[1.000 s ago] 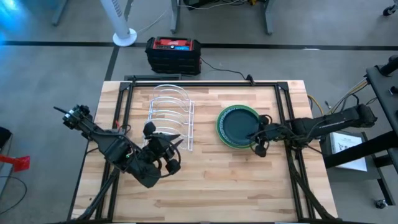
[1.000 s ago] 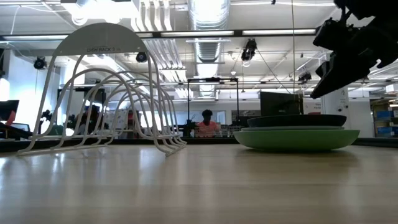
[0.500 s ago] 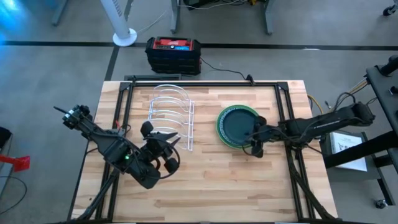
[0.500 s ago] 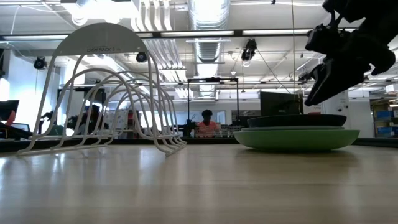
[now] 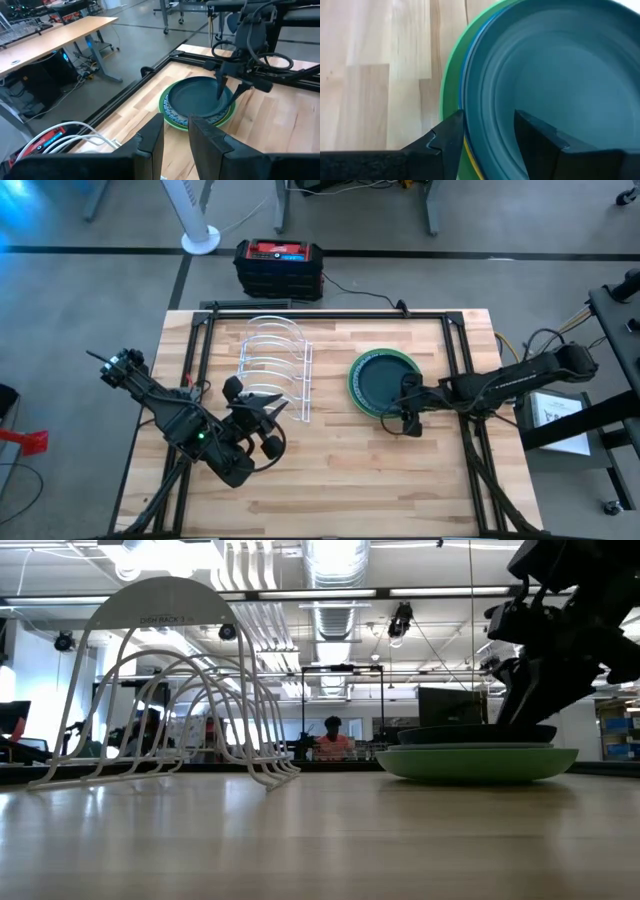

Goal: Sort dishes
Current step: Put the dark blue plate in the dish rack

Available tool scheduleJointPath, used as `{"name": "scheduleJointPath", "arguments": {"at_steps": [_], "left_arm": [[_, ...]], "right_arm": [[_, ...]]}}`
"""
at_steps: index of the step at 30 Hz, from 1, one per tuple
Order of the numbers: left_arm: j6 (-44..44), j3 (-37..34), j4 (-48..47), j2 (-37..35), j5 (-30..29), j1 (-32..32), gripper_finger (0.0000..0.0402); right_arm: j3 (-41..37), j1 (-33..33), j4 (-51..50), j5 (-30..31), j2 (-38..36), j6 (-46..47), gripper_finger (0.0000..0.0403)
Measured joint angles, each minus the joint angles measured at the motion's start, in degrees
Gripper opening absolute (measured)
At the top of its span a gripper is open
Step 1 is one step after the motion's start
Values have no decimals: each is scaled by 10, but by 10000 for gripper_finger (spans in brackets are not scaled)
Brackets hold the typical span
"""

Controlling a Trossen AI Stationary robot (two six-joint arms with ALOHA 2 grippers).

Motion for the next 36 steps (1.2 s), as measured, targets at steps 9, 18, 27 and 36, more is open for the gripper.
{"name": "scheduleJointPath", "arguments": {"at_steps": [9,18,27,36], "left_arm": [[0,0,0,0,0,0,77],[0,0,0,-1,0,0,77],[1,0,0,-1,0,0,77],[3,0,1,-1,-2,0,77]], "right_arm": [[2,0,2,0,19,-16,131],[2,0,1,-1,21,-31,58],[13,0,-3,0,16,-58,8],[57,0,-35,-11,-8,-62,2]]}}
